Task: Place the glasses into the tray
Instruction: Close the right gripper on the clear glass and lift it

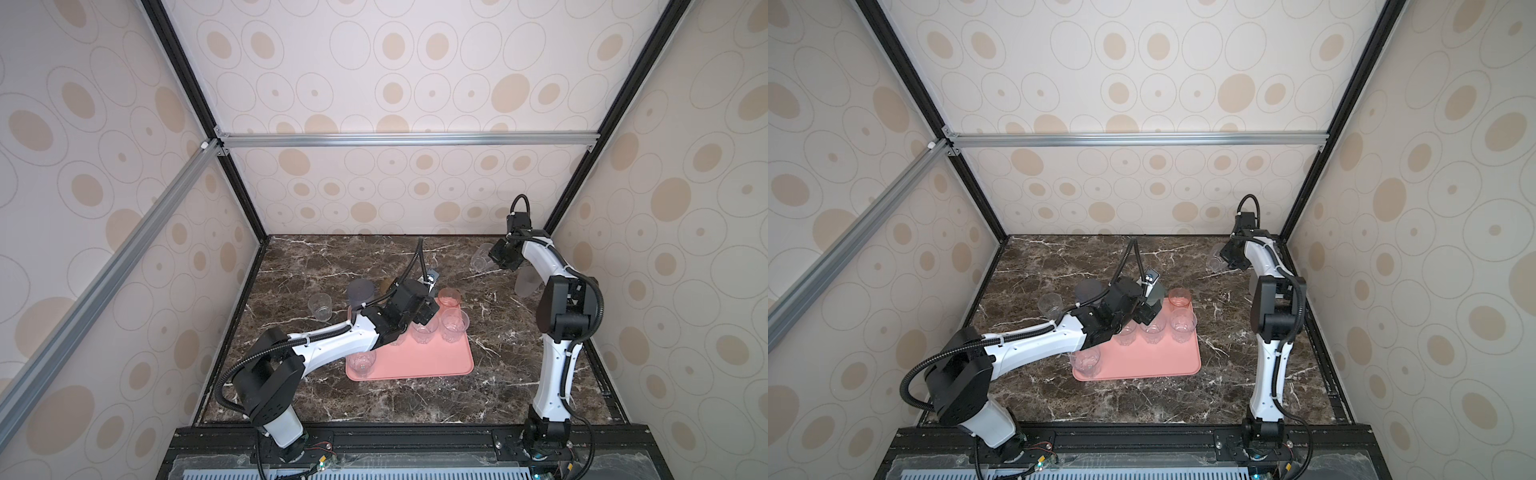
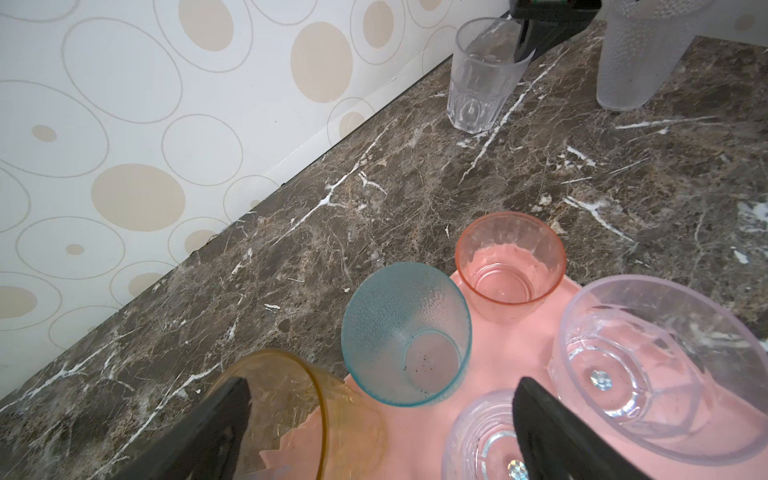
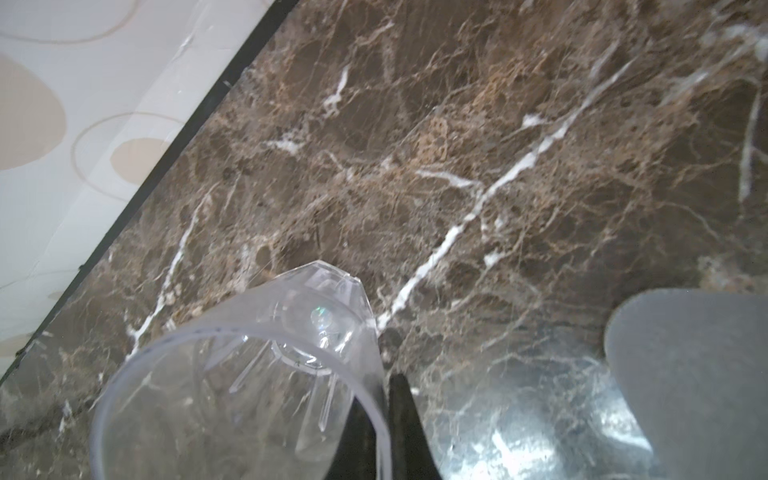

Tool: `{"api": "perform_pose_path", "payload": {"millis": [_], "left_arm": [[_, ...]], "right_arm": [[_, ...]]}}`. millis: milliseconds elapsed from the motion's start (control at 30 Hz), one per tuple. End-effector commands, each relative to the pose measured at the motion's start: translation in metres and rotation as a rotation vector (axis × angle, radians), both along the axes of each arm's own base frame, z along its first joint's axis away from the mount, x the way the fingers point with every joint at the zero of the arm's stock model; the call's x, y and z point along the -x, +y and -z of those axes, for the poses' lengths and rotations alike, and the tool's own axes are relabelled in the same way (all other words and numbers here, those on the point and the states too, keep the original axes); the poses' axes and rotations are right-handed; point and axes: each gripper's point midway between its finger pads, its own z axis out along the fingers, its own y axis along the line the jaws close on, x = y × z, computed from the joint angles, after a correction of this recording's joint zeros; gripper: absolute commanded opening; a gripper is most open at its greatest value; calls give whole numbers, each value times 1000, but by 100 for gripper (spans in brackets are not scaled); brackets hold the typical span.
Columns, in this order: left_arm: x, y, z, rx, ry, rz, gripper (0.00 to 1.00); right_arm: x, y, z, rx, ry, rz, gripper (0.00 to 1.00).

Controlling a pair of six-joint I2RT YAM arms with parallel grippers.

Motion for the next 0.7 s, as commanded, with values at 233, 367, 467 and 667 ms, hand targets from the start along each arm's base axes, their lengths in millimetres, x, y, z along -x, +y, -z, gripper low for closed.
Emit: {"api": "perform_pose_path", "payload": {"millis": [233, 367, 467, 667], "left_arm": [[20, 30, -50, 101, -87, -60, 98], [28, 51, -46, 75, -88, -98, 99], [36, 68, -44, 59, -83, -126, 99], [54, 103, -45, 57, -78, -182, 99]], "right_arm": [[63, 66, -132, -4, -264, -138, 0], [99, 93, -143, -1, -281, -213, 0], [127, 112, -143, -8, -280, -264, 0], [183, 144, -143, -11, -250, -373, 0]]}}
